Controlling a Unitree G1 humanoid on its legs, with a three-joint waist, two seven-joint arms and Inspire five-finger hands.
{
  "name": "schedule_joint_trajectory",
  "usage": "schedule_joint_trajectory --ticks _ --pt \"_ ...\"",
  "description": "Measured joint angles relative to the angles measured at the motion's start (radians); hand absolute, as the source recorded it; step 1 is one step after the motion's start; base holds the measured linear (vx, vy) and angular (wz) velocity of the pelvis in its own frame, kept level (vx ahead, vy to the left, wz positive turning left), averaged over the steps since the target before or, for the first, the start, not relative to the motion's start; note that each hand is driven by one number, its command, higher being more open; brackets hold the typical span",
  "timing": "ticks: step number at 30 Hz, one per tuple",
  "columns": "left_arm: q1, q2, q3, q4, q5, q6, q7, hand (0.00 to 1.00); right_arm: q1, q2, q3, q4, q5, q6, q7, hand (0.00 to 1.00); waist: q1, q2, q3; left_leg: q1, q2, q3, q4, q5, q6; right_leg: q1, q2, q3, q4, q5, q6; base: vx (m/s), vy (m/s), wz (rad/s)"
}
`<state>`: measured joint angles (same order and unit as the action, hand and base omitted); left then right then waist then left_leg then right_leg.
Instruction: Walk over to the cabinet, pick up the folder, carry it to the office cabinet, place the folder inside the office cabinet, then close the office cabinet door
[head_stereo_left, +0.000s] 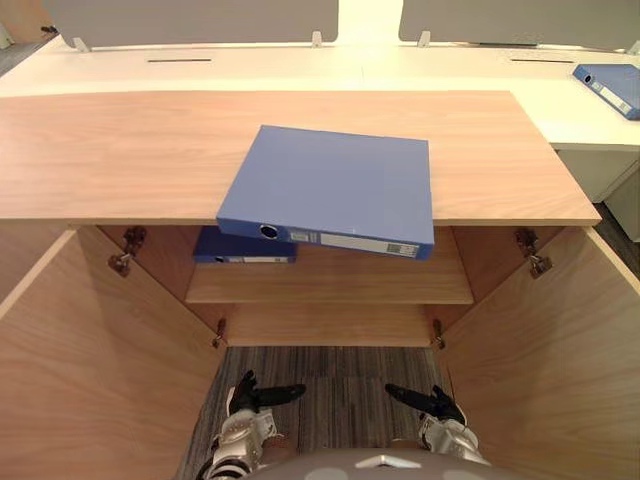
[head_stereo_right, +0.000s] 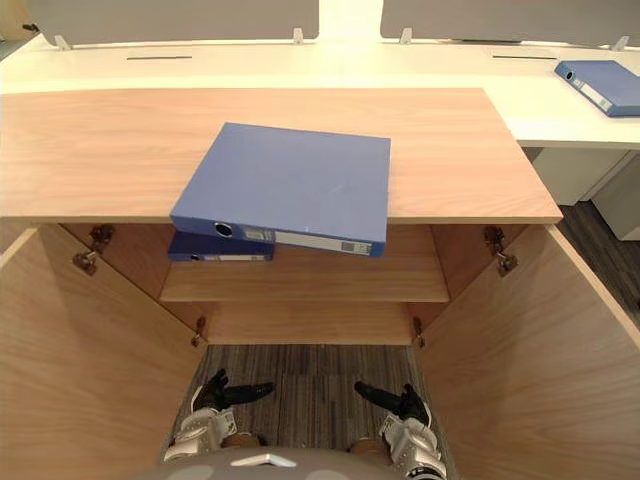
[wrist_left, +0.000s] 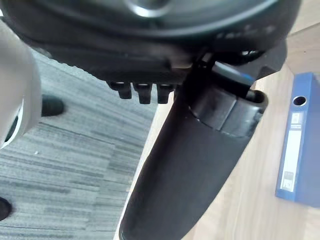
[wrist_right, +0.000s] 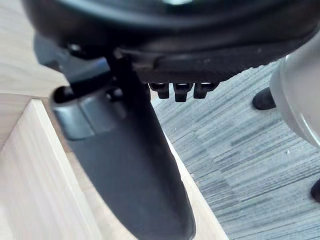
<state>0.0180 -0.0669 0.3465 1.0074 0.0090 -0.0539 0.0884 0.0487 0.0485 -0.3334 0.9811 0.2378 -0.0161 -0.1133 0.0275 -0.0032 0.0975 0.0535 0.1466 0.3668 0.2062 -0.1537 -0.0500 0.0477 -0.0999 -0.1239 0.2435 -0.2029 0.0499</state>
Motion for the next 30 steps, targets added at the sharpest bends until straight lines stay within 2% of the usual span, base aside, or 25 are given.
schedule_joint_trajectory --ticks 6,10,13,16,19,27,30 --pt "0.008 0.022 -0.058 0.017 0.001 0.000 -0.001 1.00 0.006 -0.012 -0.001 0.016 -0.001 -0.001 0.000 1.00 0.000 0.006 -0.018 0.055 -0.030 0.009 -0.152 0.075 0.004 0.015 0.012 0.021 -0.071 0.061 -0.001 0.01 0.056 -0.03" --pt "0.020 0.037 -0.113 -0.005 0.000 0.000 0.004 1.00 0.014 -0.027 -0.001 0.027 0.000 -0.001 -0.002 1.00 -0.003 0.004 -0.016 0.089 -0.046 0.007 -0.203 0.102 0.007 0.040 0.014 0.021 -0.096 0.067 -0.001 -0.05 0.005 0.02" --pt "0.091 0.044 -0.188 -0.164 0.001 0.002 0.028 1.00 0.031 -0.043 0.001 0.034 0.000 -0.003 -0.006 1.00 -0.004 0.004 -0.015 0.100 -0.058 -0.004 -0.242 0.127 0.012 0.038 0.010 0.021 -0.096 0.071 0.002 -0.07 0.005 0.08" --pt "0.203 0.076 -0.249 -0.477 0.001 -0.006 0.037 1.00 0.060 -0.048 0.007 0.032 0.003 -0.008 -0.009 1.00 -0.002 0.003 -0.014 0.099 -0.076 -0.023 -0.280 0.153 0.018 0.028 0.000 0.020 -0.096 0.073 0.005 -0.09 0.028 0.14" --pt "0.254 0.106 -0.261 -0.692 -0.008 -0.038 0.049 1.00 0.079 -0.052 0.036 0.002 0.003 -0.012 -0.008 1.00 0.005 0.004 -0.008 0.099 -0.086 -0.029 -0.294 0.165 0.024 0.025 -0.009 0.021 -0.096 0.077 0.012 -0.11 0.035 0.06" --pt "0.334 0.090 -0.285 -1.051 -0.101 -0.125 0.070 1.00 0.104 -0.056 0.078 -0.027 0.003 -0.020 -0.001 1.00 0.022 0.001 -0.010 0.086 -0.095 -0.052 -0.291 0.166 0.024 0.032 -0.023 0.015 -0.102 0.078 0.023 -0.05 0.010 0.08" --pt "0.336 0.063 -0.286 -1.100 -0.123 -0.135 0.066 1.00 0.104 -0.049 0.080 -0.027 0.002 -0.024 -0.001 1.00 0.024 -0.008 -0.014 0.083 -0.090 -0.059 -0.276 0.161 0.029 0.042 -0.020 0.015 -0.108 0.078 0.024 0.01 -0.019 0.05"
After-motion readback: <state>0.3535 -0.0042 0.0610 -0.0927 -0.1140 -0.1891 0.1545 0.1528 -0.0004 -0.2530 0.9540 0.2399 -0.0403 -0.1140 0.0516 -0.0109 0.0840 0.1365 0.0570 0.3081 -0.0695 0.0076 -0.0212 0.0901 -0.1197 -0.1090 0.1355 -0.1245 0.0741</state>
